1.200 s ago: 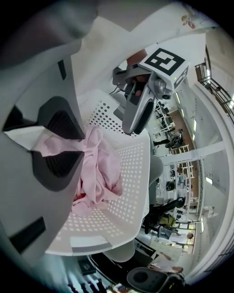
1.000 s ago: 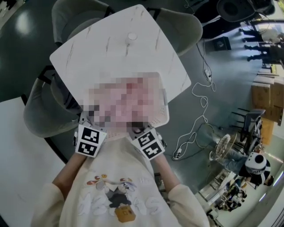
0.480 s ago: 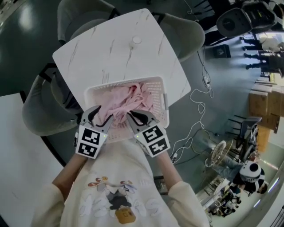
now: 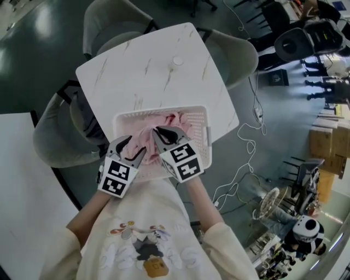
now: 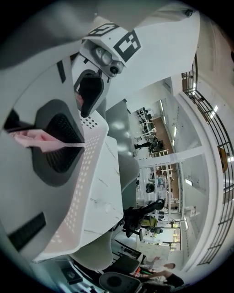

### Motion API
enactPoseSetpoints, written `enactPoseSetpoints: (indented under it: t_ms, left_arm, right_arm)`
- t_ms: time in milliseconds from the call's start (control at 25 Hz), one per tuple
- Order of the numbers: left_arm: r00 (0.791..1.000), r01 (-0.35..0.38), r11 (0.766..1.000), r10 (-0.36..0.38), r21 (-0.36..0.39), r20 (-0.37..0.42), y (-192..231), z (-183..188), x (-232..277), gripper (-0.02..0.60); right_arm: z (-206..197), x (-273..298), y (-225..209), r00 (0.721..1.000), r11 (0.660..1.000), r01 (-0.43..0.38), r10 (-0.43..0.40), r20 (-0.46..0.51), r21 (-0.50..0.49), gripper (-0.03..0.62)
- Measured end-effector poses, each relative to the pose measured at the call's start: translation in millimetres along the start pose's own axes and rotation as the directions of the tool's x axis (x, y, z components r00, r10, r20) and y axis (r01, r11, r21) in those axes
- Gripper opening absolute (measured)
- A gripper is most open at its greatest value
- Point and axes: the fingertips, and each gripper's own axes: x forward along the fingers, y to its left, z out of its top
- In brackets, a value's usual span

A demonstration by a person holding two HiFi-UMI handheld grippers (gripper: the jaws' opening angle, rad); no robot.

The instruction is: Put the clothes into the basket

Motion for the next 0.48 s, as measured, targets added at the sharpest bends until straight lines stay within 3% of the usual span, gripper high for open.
enactPoseSetpoints:
  t_ms: [200,480]
  left_arm:
    - [1.000,0.000,1.000,0.001,0.019,-0.013,8.1,-2.6,2.6,0.238]
    - [0.999,0.013,1.000,-0.012,0.020,-0.029,7.2,-4.6,5.3,0.238]
  right_arm:
    - [3.2,39.0,-0.7,1.000,1.000,-0.014,0.014,-0.019,-0.005,0.031]
    - [-32.5,69.8,-3.2,0.994,1.000,0.004,-0.002,-0.112,0.013,0.046]
